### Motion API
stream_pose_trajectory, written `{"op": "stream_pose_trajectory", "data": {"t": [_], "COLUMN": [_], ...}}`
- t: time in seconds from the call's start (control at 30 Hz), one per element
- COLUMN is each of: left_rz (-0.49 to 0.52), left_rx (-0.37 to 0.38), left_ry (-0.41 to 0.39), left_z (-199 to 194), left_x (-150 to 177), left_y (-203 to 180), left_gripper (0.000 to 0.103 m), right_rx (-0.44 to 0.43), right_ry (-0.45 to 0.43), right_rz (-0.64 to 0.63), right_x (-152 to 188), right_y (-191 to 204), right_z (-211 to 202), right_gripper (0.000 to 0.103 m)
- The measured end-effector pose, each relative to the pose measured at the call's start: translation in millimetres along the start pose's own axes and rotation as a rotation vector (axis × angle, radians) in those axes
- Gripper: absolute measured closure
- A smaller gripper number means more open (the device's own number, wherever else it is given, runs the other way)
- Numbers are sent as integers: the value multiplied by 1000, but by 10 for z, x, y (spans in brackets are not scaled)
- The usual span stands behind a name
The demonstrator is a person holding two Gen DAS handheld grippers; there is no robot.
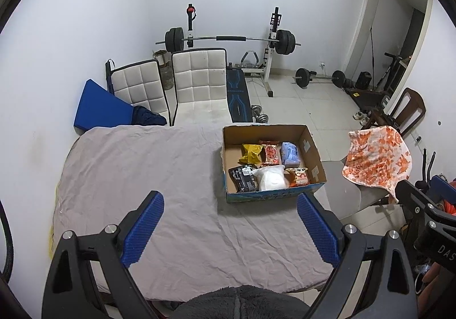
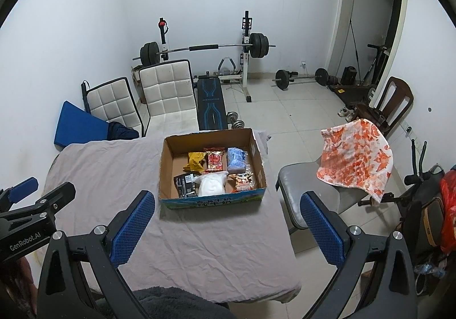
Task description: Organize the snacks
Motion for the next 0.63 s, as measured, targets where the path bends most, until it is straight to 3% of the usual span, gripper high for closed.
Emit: {"op": "stream_pose_trajectory", "data": {"t": [0.63], "left_rz": [-18], "left_rx": [-12], "left_ry": [-11], "left_z": [24], "left_x": [20], "left_y": [-38], "left_gripper": [7], "right_rx": [-13], "right_ry": [-3], "right_rz": [-8], "right_x": [-13], "right_y": [-32], "right_z": [15], "right_gripper": [0]}}
Point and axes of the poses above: each gripper's, at about its wrist camera, not at the fingertips, and z roughly the way its jaws point, y to its left, x to its underside, the point moved 5 cm from there along z, roughly the way its jaws point, and after that the axes turned 15 degrees about x, right-handed, at the moved point
